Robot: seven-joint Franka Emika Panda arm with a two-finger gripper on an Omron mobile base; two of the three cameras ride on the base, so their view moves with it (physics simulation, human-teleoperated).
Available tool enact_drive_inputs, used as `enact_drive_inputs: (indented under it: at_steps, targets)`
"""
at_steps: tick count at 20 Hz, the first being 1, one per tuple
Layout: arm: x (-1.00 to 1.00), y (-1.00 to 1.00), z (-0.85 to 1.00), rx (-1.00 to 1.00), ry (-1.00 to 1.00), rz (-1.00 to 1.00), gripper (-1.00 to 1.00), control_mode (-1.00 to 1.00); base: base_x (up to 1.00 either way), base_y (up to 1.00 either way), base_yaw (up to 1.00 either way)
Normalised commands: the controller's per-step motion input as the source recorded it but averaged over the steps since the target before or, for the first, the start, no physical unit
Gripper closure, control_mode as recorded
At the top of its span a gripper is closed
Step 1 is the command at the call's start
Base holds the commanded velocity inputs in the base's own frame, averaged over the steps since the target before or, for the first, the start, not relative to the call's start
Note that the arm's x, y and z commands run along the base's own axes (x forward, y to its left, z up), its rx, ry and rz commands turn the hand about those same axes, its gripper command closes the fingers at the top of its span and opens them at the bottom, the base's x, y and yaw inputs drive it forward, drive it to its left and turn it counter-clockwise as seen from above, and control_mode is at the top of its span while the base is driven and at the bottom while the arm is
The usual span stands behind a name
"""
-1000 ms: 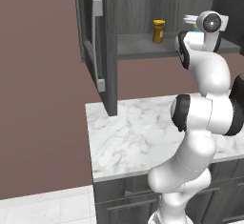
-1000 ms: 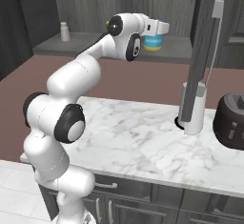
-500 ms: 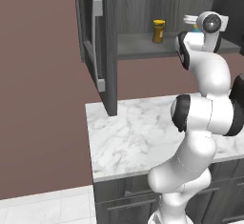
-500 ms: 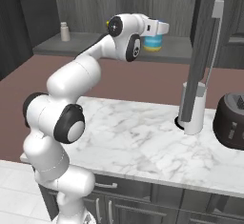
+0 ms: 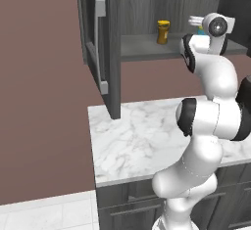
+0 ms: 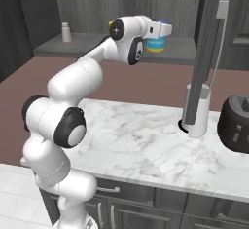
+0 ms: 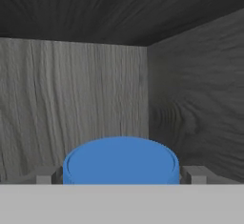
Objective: Collect the turmeric, mayonnaise, and shaker from the cabinet and place them next to the stove.
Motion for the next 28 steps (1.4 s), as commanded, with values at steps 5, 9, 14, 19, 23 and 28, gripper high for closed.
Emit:
enact_drive_inputs:
  at_steps: [5,9,14,19,23,28]
  targets:
    - [-0.25,0.02,-0.16,0.00,-0.11,0.00,1.00,-1.00,0.00,0.00,0.00]
    - [-0.51,0.10,-0.05,0.00,-0.13,0.00,1.00,-1.00,0.00,0.00,0.00]
    - [-0.61,0.14,0.05,0.00,-0.08,-0.02,1.00,-1.00,0.00,0.00,0.00]
    - [-0.47,0.32,0.24,-0.04,0.00,-0.02,1.00,-1.00,0.00,0.00,0.00]
    - [-0.38,0.45,0.33,-0.08,0.00,-0.01,1.00,-1.00,0.00,0.00,0.00]
    - [-0.37,0.48,0.12,-0.13,0.08,-0.01,1.00,-1.00,0.00,0.00,0.00]
